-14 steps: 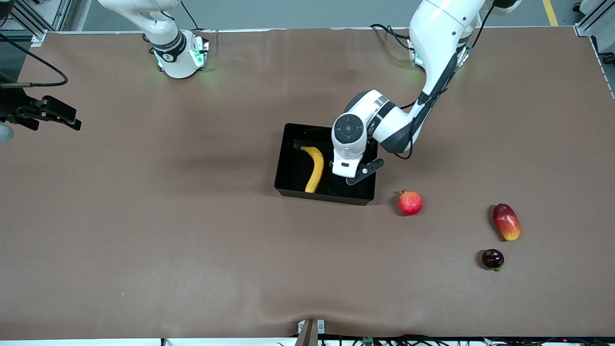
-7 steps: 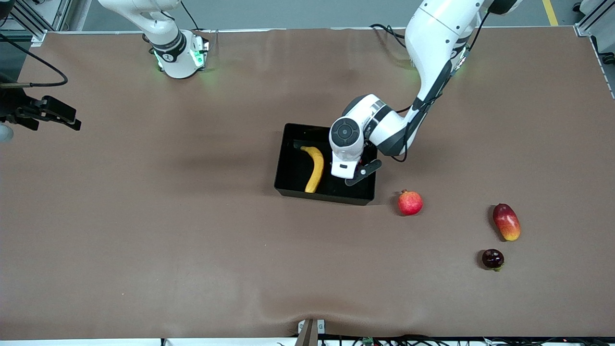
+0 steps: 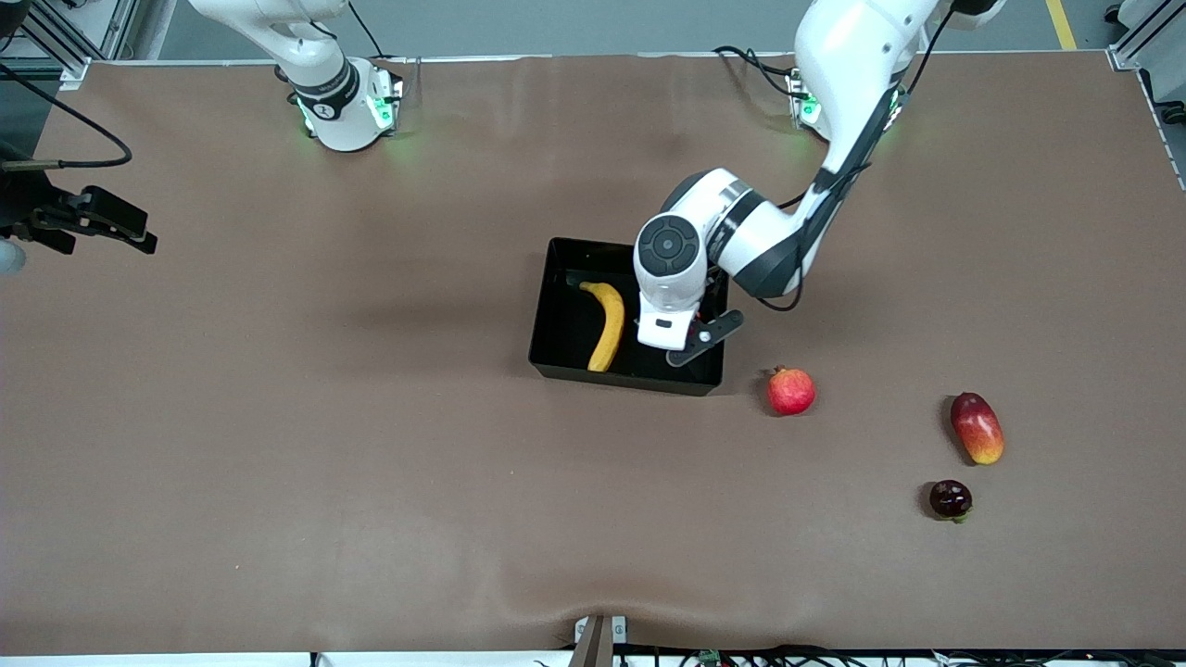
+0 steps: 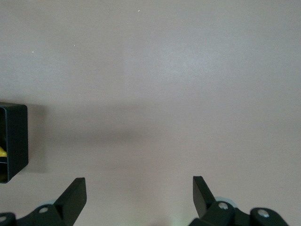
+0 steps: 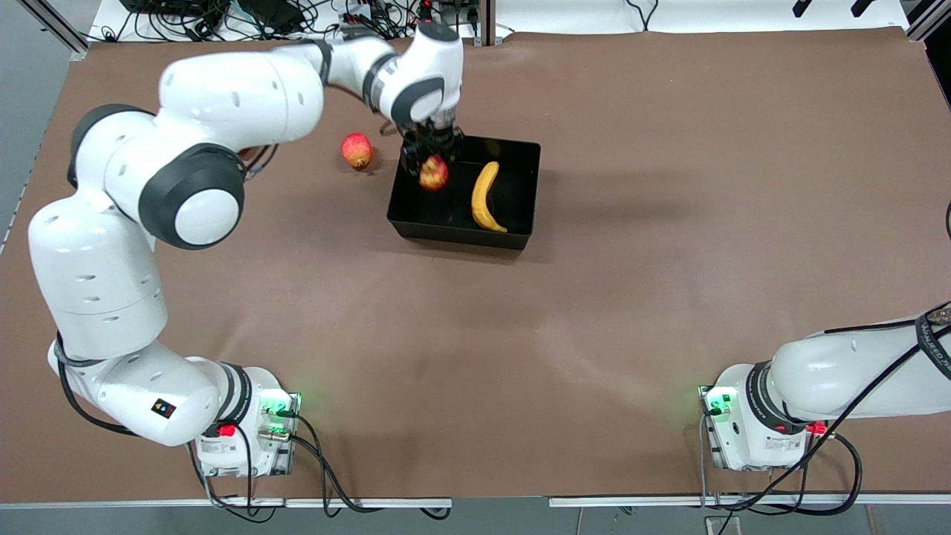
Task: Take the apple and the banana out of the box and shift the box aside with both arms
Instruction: 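Carry the apple out and set it beside the mango, open left gripper, then reach the left gripper into the box and close on the banana, then lift the banana with the left gripper while the right gripper approaches, then place the banana by the apples while the right gripper grips the box, then slide the box away with the right gripper while the left gripper withdraws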
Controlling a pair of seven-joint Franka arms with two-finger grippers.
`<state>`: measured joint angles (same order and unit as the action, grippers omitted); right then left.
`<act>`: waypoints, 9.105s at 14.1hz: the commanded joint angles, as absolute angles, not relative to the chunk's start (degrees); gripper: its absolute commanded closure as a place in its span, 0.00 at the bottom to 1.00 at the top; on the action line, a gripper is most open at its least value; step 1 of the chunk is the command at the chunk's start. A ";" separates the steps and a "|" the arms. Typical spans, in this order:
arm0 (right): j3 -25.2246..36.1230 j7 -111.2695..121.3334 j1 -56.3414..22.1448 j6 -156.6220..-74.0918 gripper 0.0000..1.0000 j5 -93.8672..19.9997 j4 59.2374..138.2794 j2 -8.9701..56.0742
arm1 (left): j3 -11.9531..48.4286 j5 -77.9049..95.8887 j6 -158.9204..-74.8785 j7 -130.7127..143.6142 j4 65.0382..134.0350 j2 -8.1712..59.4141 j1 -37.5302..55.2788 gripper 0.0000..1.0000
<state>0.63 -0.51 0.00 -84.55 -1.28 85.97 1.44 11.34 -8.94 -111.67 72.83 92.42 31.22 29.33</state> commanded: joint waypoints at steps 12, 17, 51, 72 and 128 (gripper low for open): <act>0.70 -0.79 -1.58 -84.38 0.00 -1.85 85.69 1.84 | 11.34 -16.25 -109.65 38.59 98.33 26.27 0.19 1.00; 0.70 -0.79 -1.93 -84.46 0.00 -1.76 85.69 1.93 | 11.34 -21.53 -121.71 38.41 105.28 29.53 -5.18 1.00; 0.70 -0.70 -3.08 -84.99 0.00 -1.76 85.61 3.08 | 26.92 -19.86 -114.24 47.64 81.04 43.41 22.47 0.00; 0.70 -0.79 -3.16 -85.08 0.00 -1.76 85.61 3.16 | 22.41 -19.95 -126.21 50.62 81.21 50.89 30.15 0.73; 0.79 -19.25 -24.20 -123.32 1.00 -11.25 96.85 26.82 | 21.80 -20.74 -132.20 2.09 86.57 42.73 -9.67 0.00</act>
<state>1.90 -20.06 -29.51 -124.49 -10.57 92.62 32.33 21.46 -20.47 -135.79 -0.33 86.91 46.03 -9.99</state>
